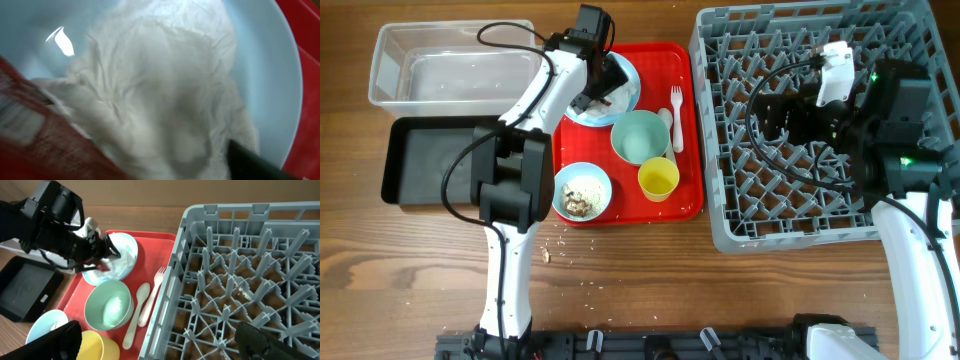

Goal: Sort waste into correct bins and load items into the dishwasher rack
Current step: 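Grasp the red wrapper and tissue from the plate with left gripper, then drop the wrapper and tissue into the clear plastic bin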

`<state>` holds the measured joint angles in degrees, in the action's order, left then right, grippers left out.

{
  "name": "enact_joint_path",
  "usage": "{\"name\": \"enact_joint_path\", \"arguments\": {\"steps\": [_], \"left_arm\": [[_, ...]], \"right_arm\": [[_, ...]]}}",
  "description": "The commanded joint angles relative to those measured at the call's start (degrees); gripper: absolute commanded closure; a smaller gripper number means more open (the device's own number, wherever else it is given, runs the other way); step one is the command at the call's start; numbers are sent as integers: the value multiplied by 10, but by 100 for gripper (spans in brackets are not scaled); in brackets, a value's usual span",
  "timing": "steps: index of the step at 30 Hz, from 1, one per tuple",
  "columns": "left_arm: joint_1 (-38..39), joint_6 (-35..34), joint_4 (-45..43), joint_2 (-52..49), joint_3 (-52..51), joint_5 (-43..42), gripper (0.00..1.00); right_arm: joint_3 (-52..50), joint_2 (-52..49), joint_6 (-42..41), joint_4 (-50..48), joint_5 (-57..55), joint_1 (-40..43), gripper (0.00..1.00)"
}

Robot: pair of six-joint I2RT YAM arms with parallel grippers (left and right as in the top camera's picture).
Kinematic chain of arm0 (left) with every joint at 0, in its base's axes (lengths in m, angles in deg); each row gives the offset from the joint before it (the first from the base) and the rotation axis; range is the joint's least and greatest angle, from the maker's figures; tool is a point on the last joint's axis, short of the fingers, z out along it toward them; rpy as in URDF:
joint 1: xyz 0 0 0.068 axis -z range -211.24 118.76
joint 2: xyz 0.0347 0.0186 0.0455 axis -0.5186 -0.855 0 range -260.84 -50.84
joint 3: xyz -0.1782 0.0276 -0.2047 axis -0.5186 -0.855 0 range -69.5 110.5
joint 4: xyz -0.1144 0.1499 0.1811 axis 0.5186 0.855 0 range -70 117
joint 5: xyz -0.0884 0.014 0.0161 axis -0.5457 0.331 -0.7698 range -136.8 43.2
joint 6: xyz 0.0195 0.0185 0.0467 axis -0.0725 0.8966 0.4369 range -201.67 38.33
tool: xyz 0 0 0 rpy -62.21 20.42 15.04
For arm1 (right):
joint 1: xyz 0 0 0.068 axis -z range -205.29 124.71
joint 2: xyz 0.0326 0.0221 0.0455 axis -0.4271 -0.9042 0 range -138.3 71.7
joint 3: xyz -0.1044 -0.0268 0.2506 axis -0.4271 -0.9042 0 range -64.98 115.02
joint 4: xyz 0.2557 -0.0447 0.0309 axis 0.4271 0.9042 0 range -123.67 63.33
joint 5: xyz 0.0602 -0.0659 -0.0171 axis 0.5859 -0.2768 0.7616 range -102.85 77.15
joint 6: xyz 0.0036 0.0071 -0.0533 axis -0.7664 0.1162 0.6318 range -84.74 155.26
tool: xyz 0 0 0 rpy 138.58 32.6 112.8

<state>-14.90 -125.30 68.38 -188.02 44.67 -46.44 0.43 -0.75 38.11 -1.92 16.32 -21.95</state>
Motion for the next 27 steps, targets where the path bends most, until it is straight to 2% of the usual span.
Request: {"name": "enact_joint_path", "arguments": {"steps": [1, 2, 4, 8, 12, 14, 17, 21, 24, 26, 27], "left_arm": [[-2, -5, 0, -42, 4, 4, 54], [-2, -5, 3, -51, 4, 4, 71], [-2, -5, 10, -56, 4, 4, 96], [-5, 17, 17, -37, 17, -23, 96], [-23, 52, 60, 66, 89, -35, 96], [-40, 59, 64, 137, 93, -33, 96], [-74, 74, 88, 177, 93, -24, 96], [-173, 74, 142, 178, 84, 56, 96], [-227, 74, 132, 147, 58, 56, 96], [-255, 72, 101, 102, 50, 56, 87], [-261, 72, 90, 88, 50, 55, 78]], "right_arm": [[15, -5, -5, 4, 14, 3, 0], [15, -5, -5, 7, 14, 3, 0], [15, -5, -5, 9, 14, 3, 0], [15, -5, -5, 9, 14, 3, 0], [15, -5, -5, 9, 14, 3, 0], [15, -5, -5, 9, 14, 3, 0], [15, -5, -5, 9, 14, 3, 0], [15, -5, -5, 7, 14, 3, 0], [15, -5, -5, 6, 14, 3, 0], [15, -5, -5, 7, 14, 3, 0], [15, -5, -5, 7, 14, 3, 0]]}}
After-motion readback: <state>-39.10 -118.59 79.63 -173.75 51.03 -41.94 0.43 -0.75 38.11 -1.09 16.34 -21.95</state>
